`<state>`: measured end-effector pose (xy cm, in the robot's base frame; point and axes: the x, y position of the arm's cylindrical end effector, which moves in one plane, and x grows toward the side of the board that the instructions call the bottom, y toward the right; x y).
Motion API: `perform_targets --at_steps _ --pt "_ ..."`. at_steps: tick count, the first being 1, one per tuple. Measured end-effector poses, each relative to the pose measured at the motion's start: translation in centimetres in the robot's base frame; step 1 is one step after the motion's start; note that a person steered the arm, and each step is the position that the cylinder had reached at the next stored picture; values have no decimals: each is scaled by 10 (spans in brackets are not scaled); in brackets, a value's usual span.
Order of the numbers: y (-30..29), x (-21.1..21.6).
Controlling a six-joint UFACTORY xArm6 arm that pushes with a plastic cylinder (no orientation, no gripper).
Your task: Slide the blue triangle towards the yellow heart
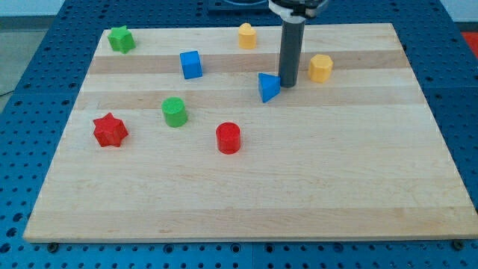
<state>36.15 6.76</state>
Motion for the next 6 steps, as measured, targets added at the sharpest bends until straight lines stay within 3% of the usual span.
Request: perform_targets --at_steps 2,3,4,6 --pt "5 38" --pt "-35 19" --pt "-53 -29" --pt "-97 -18"
